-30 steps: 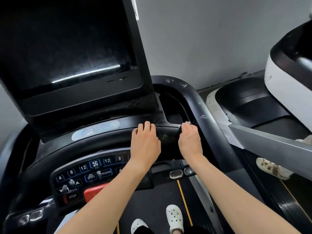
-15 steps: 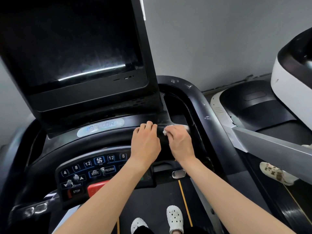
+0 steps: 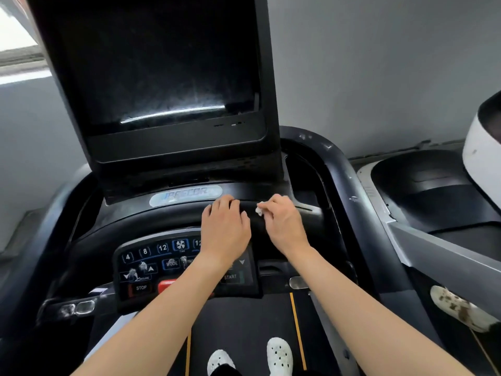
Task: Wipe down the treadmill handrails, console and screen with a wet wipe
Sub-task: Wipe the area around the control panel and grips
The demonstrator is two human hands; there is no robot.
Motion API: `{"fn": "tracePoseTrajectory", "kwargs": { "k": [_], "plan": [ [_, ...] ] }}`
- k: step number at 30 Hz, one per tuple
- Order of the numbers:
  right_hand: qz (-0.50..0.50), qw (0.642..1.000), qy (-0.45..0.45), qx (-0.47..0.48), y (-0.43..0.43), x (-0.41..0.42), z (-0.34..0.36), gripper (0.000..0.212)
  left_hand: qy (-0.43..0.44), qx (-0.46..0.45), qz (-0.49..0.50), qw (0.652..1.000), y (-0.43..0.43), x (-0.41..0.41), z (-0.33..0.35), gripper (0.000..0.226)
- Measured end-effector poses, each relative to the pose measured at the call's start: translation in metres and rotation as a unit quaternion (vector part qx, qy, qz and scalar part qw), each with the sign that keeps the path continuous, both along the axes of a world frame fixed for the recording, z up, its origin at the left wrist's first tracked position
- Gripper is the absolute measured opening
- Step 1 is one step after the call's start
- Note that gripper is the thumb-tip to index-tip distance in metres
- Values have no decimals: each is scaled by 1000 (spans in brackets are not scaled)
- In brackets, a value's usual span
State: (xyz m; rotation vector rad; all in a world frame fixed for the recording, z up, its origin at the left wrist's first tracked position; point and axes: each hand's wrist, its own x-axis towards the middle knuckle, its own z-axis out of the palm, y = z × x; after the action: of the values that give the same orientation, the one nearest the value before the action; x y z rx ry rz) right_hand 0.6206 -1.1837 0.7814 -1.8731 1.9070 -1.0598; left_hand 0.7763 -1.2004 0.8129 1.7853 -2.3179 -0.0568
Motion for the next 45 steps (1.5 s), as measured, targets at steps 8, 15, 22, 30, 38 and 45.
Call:
{"fn": "tracePoseTrajectory", "kwargs": {
  "k": [8,15,22,30,38,45],
  "plan": [
    [26,999,-13,22,19,-26,-5,8,21,20,-9,1000,0,12,-1,38],
    [34,999,-2,18,4,1,6,9,20,17,-7,1000,0,24,-3,42],
    [118,991,47,34,-2,23,13,2,2,14,-8,1000,-1,46,0,42],
    [148,985,82,37,-17,23,13,6,14,33,-19,999,-4,66,1,43],
    [213,971,96,54,-41,25,24,5,26,35,-15,999,-3,55,3,42],
    [27,991,-67,117,12,-49,1,14,30,37,-72,996,0,25,2,45]
  ]
}}
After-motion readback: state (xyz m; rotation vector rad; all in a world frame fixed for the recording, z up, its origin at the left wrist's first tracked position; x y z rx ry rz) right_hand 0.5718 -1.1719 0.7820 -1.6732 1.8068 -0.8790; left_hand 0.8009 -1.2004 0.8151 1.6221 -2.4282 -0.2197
